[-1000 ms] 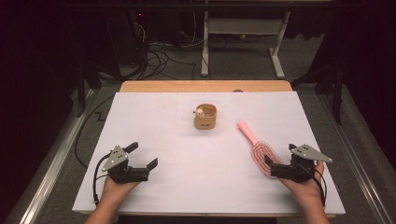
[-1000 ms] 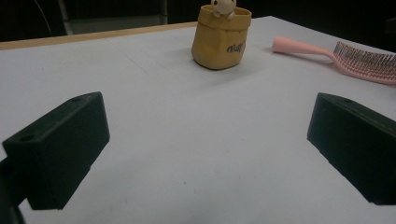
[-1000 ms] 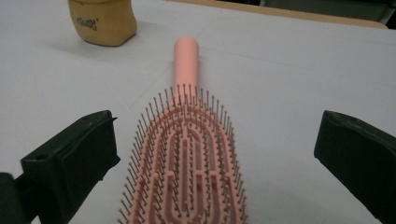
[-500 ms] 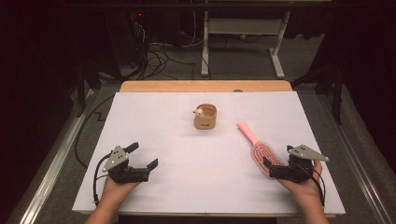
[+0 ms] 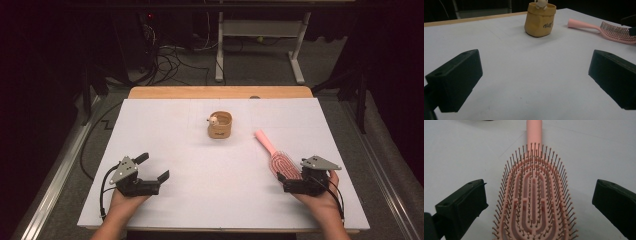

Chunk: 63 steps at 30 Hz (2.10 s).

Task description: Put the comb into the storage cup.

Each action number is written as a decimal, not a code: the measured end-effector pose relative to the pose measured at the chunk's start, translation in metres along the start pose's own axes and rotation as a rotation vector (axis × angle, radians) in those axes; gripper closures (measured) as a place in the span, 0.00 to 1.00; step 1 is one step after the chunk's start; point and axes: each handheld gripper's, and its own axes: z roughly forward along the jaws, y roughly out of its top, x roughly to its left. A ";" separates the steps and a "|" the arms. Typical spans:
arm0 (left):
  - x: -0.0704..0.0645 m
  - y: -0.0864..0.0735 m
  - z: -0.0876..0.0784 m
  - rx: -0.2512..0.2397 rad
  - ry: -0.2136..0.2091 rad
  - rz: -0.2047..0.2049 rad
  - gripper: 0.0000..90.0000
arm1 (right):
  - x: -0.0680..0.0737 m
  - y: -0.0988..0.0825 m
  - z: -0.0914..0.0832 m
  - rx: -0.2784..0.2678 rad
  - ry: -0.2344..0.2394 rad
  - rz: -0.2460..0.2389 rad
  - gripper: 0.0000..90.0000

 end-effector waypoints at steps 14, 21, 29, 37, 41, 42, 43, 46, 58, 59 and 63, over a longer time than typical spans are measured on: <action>-0.001 0.000 0.001 0.005 0.000 -0.001 0.00 | 0.000 0.000 0.004 0.075 0.007 -0.014 0.00; 0.000 0.000 0.004 -0.007 -0.009 0.003 0.00 | -0.002 0.002 0.012 0.121 -0.007 -0.019 0.00; 0.004 0.002 0.004 0.008 -0.027 0.013 0.00 | -0.003 0.009 0.016 0.182 -0.006 0.001 0.00; 0.003 0.003 0.005 0.004 -0.041 0.012 0.00 | -0.006 0.012 0.018 0.272 0.010 -0.010 0.00; 0.002 0.003 0.006 0.008 -0.040 0.013 0.00 | -0.003 0.014 0.018 0.286 0.009 -0.032 0.00; 0.002 0.003 0.006 0.012 -0.040 0.015 0.00 | -0.003 0.015 0.018 0.289 0.014 -0.037 0.00; 0.002 0.003 0.006 0.013 -0.038 0.017 0.00 | -0.002 0.016 0.018 0.290 0.017 -0.039 0.00; 0.001 0.003 0.007 0.017 -0.037 0.016 0.00 | -0.001 0.021 0.016 0.307 0.025 -0.046 0.00; 0.001 0.002 0.007 0.017 -0.031 0.014 0.00 | 0.002 0.031 0.019 0.370 0.030 -0.070 0.00; 0.001 0.002 0.006 0.018 -0.034 0.014 0.00 | 0.002 0.032 0.019 0.378 0.034 -0.071 0.00; 0.000 0.002 0.006 0.016 -0.038 0.022 0.00 | 0.002 0.034 0.022 0.405 0.035 -0.078 0.00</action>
